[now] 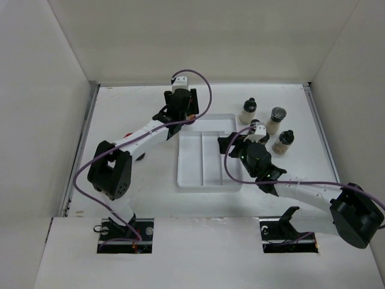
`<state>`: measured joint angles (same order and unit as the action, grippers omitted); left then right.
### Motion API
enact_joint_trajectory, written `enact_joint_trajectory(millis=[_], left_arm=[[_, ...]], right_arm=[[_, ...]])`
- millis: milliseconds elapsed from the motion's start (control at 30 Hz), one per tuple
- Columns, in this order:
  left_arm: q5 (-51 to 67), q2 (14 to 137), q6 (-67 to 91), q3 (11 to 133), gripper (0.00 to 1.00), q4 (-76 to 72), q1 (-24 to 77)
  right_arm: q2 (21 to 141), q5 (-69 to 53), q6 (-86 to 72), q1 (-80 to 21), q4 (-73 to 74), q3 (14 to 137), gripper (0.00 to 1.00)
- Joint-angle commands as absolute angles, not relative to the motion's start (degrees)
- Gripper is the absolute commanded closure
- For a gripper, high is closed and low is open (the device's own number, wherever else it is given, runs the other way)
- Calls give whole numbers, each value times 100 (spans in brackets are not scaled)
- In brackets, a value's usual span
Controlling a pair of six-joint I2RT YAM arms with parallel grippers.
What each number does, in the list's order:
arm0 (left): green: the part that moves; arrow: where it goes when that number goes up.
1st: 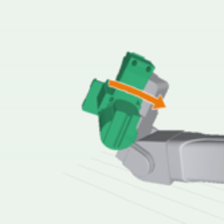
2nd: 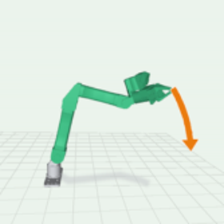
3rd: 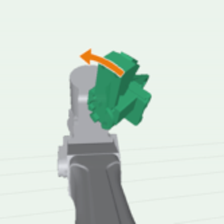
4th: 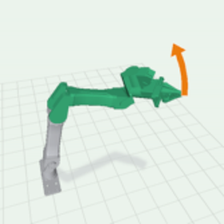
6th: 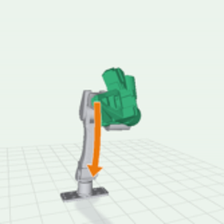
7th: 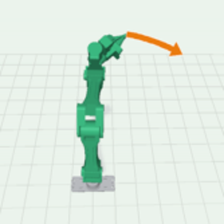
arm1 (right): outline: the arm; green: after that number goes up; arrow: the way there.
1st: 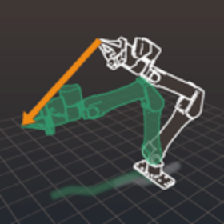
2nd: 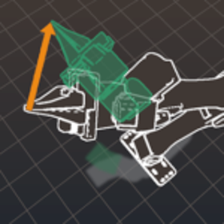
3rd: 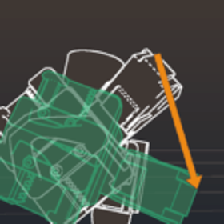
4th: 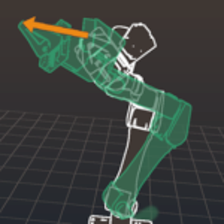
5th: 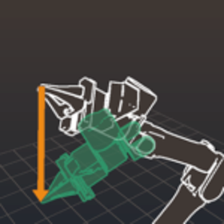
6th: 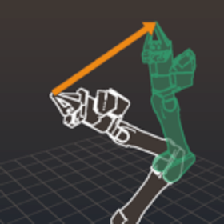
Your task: Organize the condiment bottles
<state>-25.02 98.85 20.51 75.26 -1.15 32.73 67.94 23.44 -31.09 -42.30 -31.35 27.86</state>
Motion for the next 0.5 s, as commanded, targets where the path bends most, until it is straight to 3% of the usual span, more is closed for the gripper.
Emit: enact_joint_trajectory(millis=[0, 300, 400, 467], left_arm=[[-2479, 10071, 1951, 8094, 60, -905, 3309], [-2435, 10468, 1951, 7990, 59, -1055, 3344], [-2434, 10406, 2013, 7770, 50, -1142, 3353], [-2470, 10328, 2030, 7647, 36, -1186, 3379]], right_arm=[[6619, 2417, -3191, -4179, -3471, 2733, 19], [6688, 2382, -3243, -4135, -3463, 2733, 19], [6706, 2373, -3234, -4144, -3445, 2760, 18], [6741, 2373, -3243, -4135, -3489, 2742, 17]])
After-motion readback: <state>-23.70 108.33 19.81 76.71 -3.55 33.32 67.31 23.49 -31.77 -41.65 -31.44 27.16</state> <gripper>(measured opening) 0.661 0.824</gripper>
